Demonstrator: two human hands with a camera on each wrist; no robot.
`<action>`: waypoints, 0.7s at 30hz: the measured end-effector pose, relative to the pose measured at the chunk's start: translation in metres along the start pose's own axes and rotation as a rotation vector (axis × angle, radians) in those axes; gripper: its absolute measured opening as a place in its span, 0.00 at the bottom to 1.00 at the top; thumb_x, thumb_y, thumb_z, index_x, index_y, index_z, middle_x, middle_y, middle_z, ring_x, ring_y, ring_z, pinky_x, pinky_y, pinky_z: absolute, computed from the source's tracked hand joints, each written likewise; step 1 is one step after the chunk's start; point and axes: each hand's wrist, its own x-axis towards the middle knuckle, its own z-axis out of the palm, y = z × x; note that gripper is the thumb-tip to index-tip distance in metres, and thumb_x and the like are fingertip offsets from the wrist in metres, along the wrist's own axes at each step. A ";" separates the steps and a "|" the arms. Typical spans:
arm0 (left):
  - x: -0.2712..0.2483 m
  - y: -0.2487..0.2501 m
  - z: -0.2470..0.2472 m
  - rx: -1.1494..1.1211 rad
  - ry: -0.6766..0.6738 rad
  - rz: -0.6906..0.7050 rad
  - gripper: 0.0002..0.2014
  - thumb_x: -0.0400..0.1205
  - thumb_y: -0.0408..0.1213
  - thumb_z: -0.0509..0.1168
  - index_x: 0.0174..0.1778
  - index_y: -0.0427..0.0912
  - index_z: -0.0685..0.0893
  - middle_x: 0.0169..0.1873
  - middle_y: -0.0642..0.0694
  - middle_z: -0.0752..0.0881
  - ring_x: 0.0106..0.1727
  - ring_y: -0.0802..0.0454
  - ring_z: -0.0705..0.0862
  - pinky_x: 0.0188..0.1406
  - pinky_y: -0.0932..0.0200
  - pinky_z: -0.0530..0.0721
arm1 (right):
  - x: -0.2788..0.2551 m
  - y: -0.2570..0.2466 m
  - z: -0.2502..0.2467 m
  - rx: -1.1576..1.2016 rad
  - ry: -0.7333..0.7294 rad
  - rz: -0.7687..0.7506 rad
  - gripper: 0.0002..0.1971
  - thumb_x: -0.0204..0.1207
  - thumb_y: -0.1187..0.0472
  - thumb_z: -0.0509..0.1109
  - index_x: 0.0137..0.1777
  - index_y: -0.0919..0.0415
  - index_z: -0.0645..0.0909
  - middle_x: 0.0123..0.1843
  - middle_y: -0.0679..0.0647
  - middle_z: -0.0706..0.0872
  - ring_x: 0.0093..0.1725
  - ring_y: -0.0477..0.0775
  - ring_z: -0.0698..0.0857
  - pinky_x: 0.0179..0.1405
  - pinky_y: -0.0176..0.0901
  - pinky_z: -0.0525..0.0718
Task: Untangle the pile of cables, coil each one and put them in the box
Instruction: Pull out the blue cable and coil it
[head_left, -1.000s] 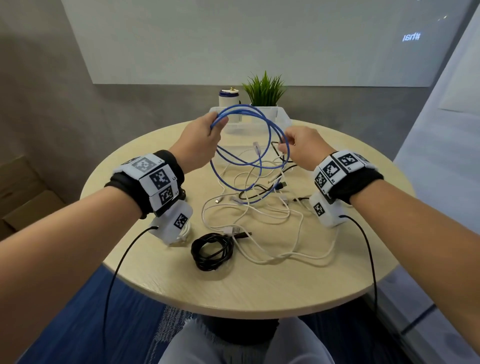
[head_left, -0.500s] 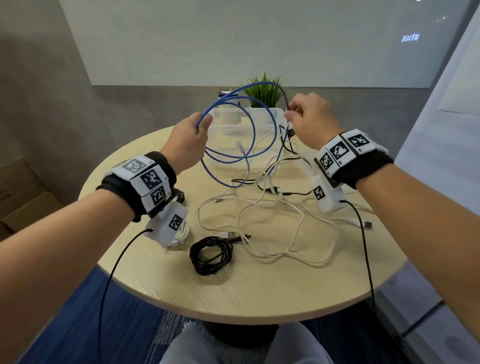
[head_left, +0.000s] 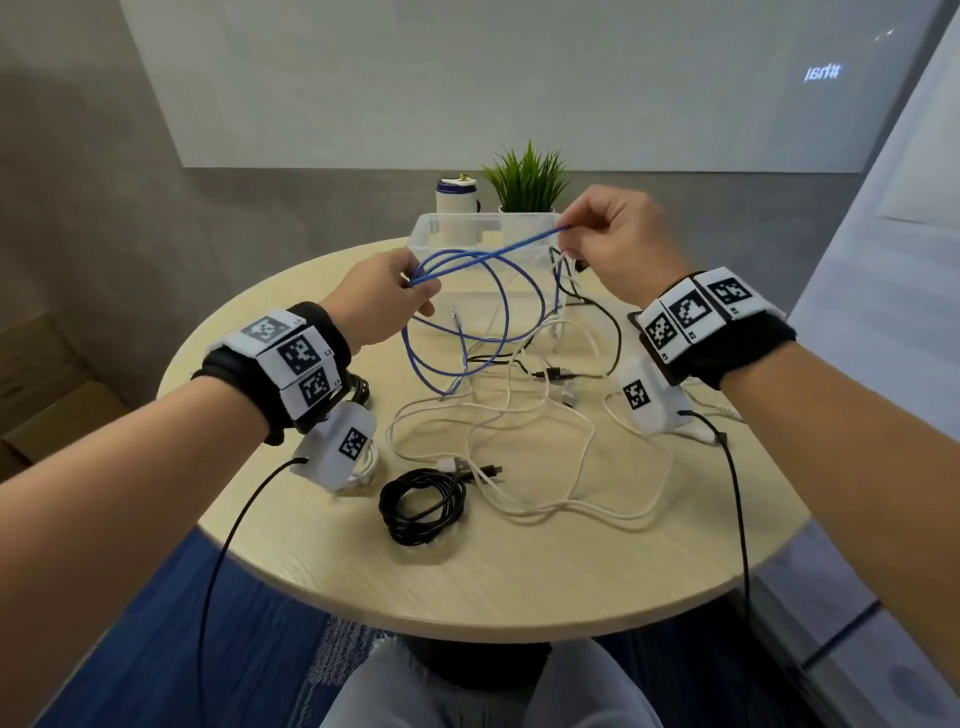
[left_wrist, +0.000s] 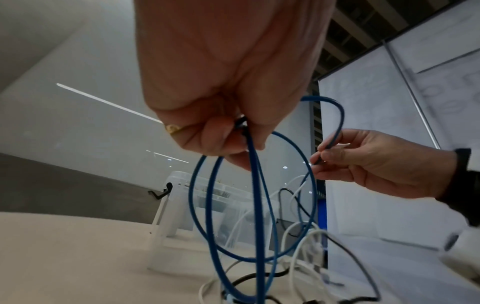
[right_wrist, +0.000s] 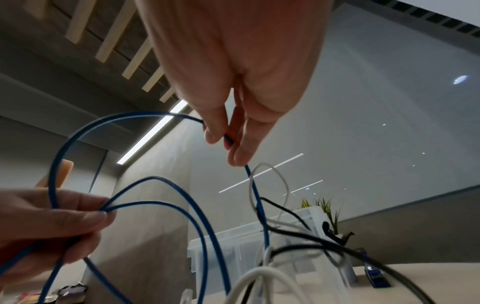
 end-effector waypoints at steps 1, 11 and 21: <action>0.000 0.001 -0.001 -0.023 0.010 0.002 0.07 0.84 0.43 0.63 0.46 0.44 0.78 0.38 0.50 0.88 0.28 0.57 0.74 0.26 0.64 0.71 | 0.000 -0.001 0.001 -0.023 -0.006 -0.023 0.10 0.74 0.69 0.72 0.40 0.51 0.86 0.38 0.51 0.87 0.35 0.42 0.83 0.41 0.36 0.82; -0.008 0.011 0.000 0.062 -0.238 0.109 0.11 0.75 0.44 0.74 0.35 0.49 0.78 0.32 0.50 0.77 0.34 0.52 0.75 0.34 0.59 0.74 | -0.009 -0.018 0.006 -0.004 0.011 -0.150 0.09 0.74 0.67 0.74 0.53 0.61 0.89 0.38 0.51 0.85 0.36 0.48 0.83 0.42 0.38 0.85; -0.003 0.027 -0.010 -0.397 0.154 0.133 0.12 0.86 0.31 0.50 0.40 0.47 0.74 0.33 0.45 0.75 0.33 0.52 0.78 0.46 0.49 0.84 | -0.013 -0.017 0.007 -0.303 -0.123 -0.034 0.04 0.82 0.63 0.64 0.49 0.59 0.80 0.41 0.54 0.82 0.39 0.53 0.78 0.35 0.36 0.71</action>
